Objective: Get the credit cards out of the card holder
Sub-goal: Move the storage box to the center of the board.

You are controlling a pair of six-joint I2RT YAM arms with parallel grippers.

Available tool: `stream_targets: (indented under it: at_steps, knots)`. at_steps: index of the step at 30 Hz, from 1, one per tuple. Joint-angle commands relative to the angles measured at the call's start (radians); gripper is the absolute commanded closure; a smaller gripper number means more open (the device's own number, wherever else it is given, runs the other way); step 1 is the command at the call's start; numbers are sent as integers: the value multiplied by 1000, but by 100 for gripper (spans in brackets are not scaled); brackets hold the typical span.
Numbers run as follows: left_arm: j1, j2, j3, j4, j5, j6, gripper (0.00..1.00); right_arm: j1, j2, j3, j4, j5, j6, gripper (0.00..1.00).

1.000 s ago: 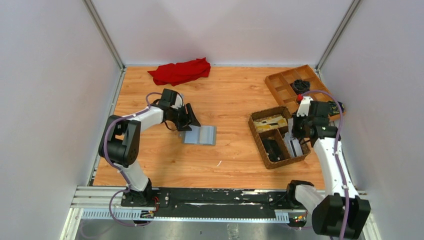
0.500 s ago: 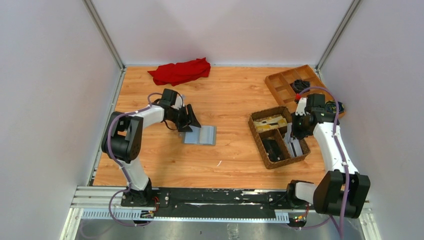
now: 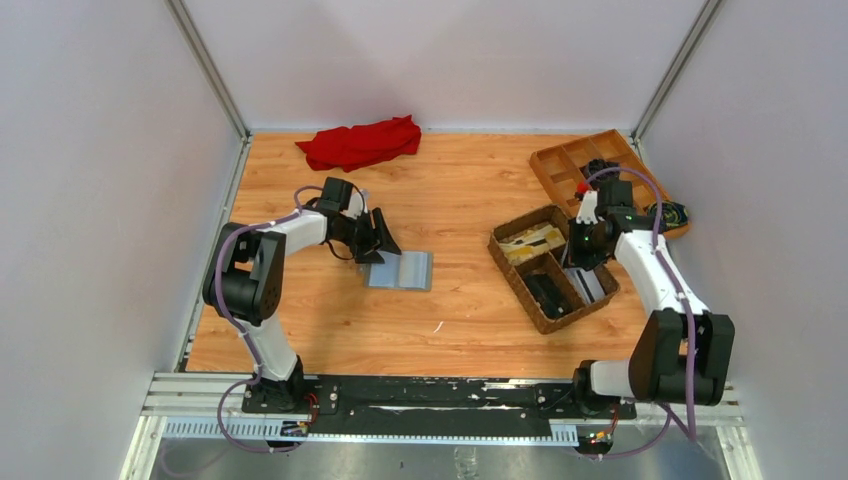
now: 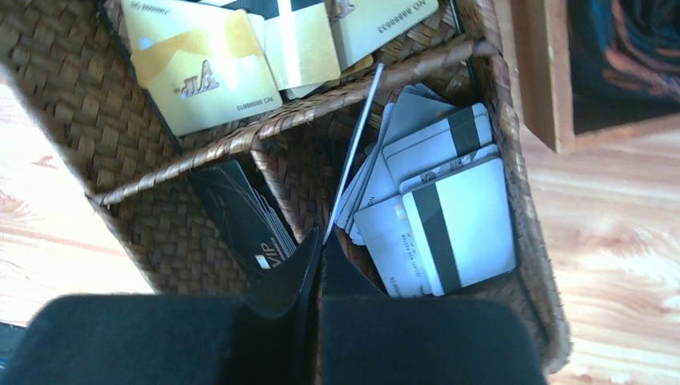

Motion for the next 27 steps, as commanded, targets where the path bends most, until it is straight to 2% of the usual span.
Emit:
stream_targets:
  at_steps: [1,5,10,18,23,27]
  knots:
    - [9,3,-7,6,15,4,39,52,71,17,104,-50,52,100]
    - [9,8,-3,7,17,0,39,58,105,63,80,-56,44,100]
    - [9,5,-2,3,15,4,39,47,64,77,-16,70,-26,100]
    - [9,12,-4,2,20,5,39,32,-2,89,-110,75,-177,100]
    - [9,16,-1,3,28,3,39,34,22,157,-196,84,-214,100]
    - [9,16,-3,3,31,3,39,51,46,190,-257,167,-247,100]
